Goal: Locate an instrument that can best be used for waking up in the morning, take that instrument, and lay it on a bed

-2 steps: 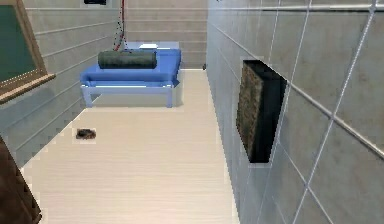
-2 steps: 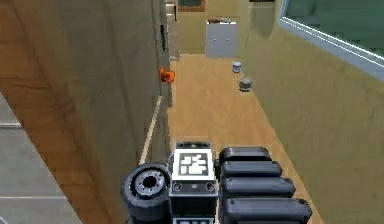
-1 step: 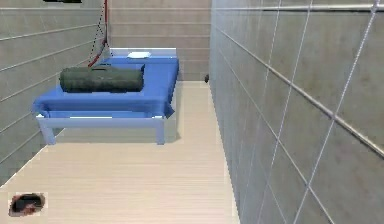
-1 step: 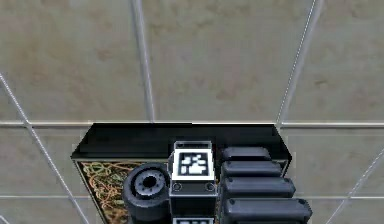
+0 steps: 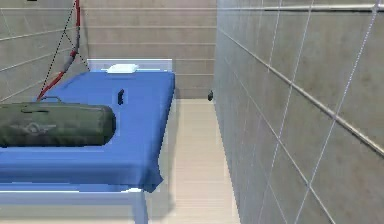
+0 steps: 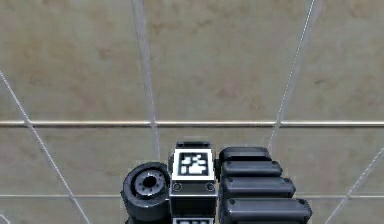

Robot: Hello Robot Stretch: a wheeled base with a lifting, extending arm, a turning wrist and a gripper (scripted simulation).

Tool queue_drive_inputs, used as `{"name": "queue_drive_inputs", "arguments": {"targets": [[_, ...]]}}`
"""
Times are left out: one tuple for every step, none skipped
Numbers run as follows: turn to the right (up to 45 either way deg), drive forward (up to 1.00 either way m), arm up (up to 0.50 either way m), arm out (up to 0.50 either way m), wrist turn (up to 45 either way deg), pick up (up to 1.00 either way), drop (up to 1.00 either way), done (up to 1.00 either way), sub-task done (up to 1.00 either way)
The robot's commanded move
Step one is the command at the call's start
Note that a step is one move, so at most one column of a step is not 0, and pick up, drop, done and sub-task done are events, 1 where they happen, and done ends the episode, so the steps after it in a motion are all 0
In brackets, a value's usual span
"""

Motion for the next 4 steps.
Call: {"name": "queue_drive_inputs", "arguments": {"targets": [[0.0, 0.7, 0.0, 0.0, 0.0, 0.0, 0.0, 0.0, 0.0], [0.0, 1.0, 0.0, 0.0, 0.0, 0.0, 0.0, 0.0, 0.0], [0.0, 0.4, 0.0, 0.0, 0.0, 0.0, 0.0, 0.0, 0.0], [6.0, 0.0, 0.0, 0.0, 0.0, 0.0, 0.0, 0.0, 0.0]]}}
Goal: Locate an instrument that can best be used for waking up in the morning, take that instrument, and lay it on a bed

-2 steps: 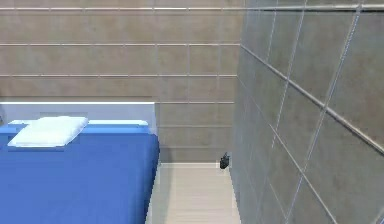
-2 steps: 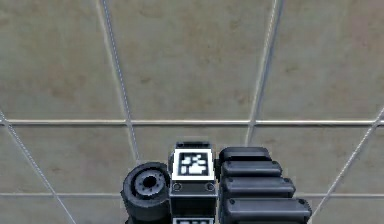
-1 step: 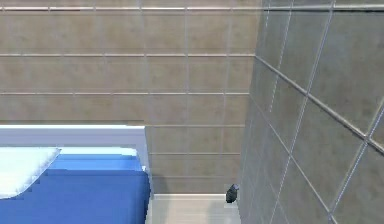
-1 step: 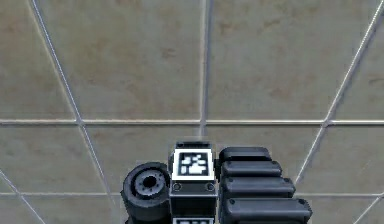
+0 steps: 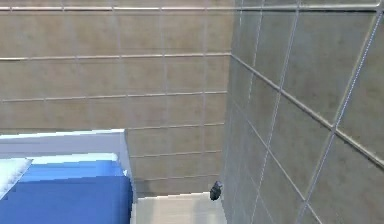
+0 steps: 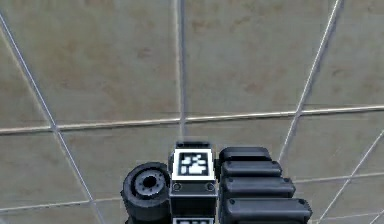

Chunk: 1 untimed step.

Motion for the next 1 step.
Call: {"name": "queue_drive_inputs", "arguments": {"targets": [[-12.0, 0.0, 0.0, 0.0, 0.0, 0.0, 0.0, 0.0, 0.0]]}}
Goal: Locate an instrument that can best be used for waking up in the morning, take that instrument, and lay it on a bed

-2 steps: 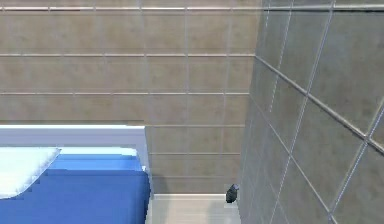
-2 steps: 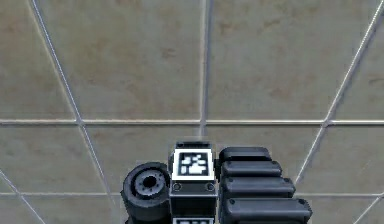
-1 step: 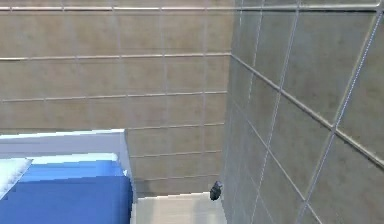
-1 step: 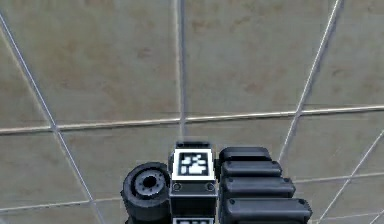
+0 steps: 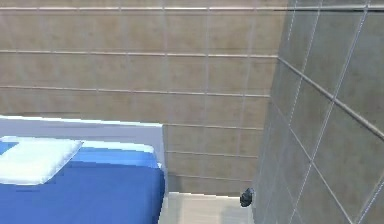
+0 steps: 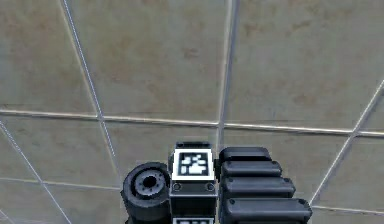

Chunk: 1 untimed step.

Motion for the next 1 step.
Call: {"name": "queue_drive_inputs", "arguments": {"targets": [[-3.0, 0.0, 0.0, 0.0, 0.0, 0.0, 0.0, 0.0, 0.0]]}}
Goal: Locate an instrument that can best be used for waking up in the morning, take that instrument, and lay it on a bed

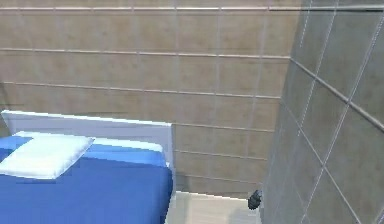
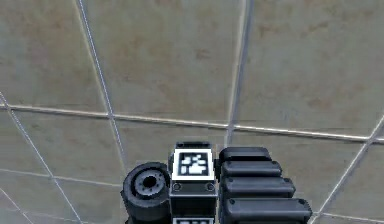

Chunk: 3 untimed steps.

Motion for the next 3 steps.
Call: {"name": "queue_drive_inputs", "arguments": {"targets": [[15.0, 0.0, 0.0, 0.0, 0.0, 0.0, 0.0, 0.0, 0.0], [45.0, 0.0, 0.0, 0.0, 0.0, 0.0, 0.0, 0.0, 0.0], [45.0, 0.0, 0.0, 0.0, 0.0, 0.0, 0.0, 0.0, 0.0]]}}
